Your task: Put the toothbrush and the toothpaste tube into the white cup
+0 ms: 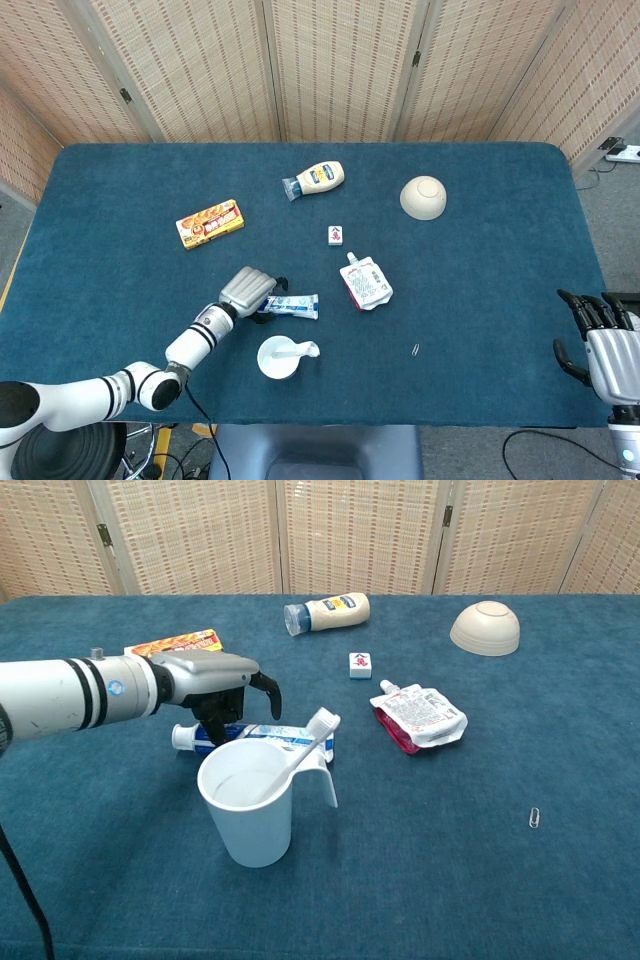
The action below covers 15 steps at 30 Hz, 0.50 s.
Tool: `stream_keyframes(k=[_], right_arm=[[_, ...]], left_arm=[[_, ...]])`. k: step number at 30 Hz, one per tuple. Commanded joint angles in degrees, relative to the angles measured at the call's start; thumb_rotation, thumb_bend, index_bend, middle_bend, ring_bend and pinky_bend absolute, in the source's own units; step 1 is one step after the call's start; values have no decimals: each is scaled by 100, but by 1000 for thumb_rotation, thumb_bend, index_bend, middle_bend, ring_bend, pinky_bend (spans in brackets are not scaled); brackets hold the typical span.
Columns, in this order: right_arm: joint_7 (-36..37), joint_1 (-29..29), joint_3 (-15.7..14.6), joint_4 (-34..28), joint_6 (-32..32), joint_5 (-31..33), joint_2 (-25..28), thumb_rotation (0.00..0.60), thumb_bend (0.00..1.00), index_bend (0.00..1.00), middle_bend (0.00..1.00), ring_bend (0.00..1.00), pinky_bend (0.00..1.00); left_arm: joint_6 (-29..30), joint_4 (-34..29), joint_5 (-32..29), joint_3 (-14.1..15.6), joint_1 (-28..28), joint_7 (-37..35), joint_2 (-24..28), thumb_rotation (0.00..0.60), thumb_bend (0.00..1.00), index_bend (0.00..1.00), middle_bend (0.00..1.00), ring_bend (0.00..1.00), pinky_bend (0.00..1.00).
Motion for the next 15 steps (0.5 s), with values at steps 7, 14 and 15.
stream_keyframes(k=[7,14,15], right_arm=[[61,5,10,44,-20,18,12,600,336,141,248,197,136],[85,33,16,87,-67,23,-20,600,336,141,248,197,136],[89,37,16,91,-71,19,-22,600,336,141,248,197,136]], left_arm=[[69,-312,-579,157,-231,722,-74,600,345,378,1000,929,916],[268,-573,-468,244,-201,788,-7,600,345,386,1000,929,916],[292,-553,-443,254,-199,795,-24,600,345,391,1000,929,916]])
